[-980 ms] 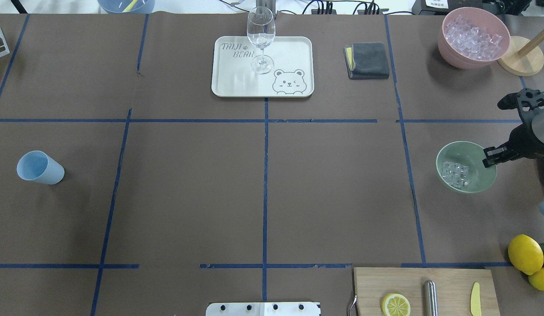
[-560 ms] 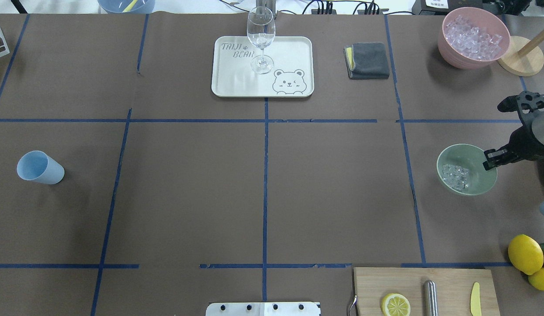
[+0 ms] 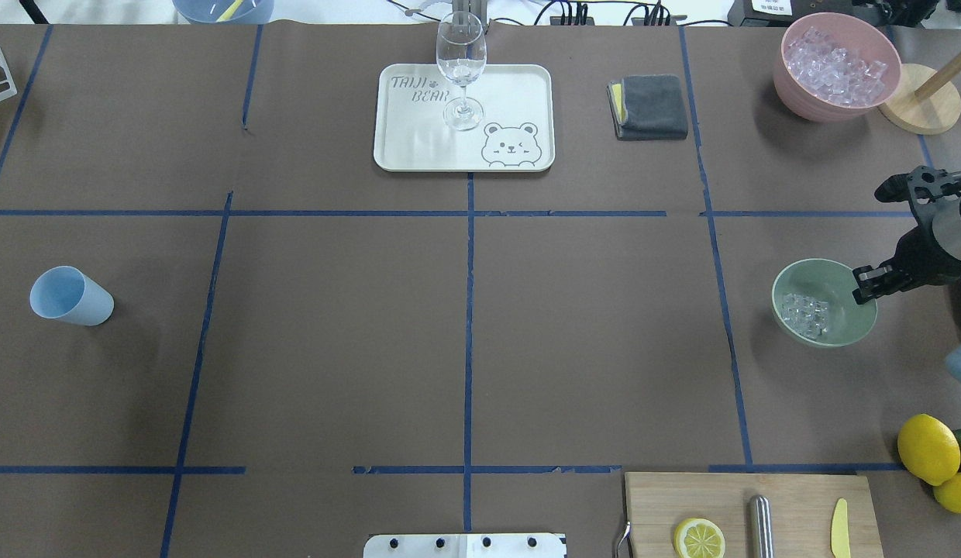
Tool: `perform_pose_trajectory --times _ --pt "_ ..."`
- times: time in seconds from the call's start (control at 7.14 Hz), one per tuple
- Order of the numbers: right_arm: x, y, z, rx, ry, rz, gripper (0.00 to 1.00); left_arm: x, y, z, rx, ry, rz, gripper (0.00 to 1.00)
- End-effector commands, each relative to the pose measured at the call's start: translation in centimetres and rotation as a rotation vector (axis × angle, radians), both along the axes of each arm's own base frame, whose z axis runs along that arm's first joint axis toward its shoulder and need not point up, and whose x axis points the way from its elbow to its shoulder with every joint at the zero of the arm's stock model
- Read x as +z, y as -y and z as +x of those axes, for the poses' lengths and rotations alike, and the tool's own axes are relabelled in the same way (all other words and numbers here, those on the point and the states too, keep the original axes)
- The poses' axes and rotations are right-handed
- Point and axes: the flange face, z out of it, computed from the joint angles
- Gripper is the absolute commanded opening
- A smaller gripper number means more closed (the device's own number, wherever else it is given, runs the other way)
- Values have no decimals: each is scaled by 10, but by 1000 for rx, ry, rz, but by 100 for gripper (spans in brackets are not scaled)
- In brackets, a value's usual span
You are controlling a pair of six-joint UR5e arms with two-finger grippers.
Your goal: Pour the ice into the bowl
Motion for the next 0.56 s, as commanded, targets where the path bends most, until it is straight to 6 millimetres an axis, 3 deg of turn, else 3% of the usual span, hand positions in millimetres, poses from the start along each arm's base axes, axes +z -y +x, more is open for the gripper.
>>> perform_pose_trajectory --times 0.0,0.14,0.28,0.42 --pt "8 8 -6 -3 -6 -12 0 -3 -2 0 0 1 6 100" --pt "9 8 -6 -1 -8 -15 43 -3 -2 -1 0 0 8 100" --pt "10 8 -5 -3 -10 -17 99 -5 -2 -1 0 0 9 100" --pt "7 9 -5 -4 -4 -9 100 -5 -2 0 -1 -1 10 100"
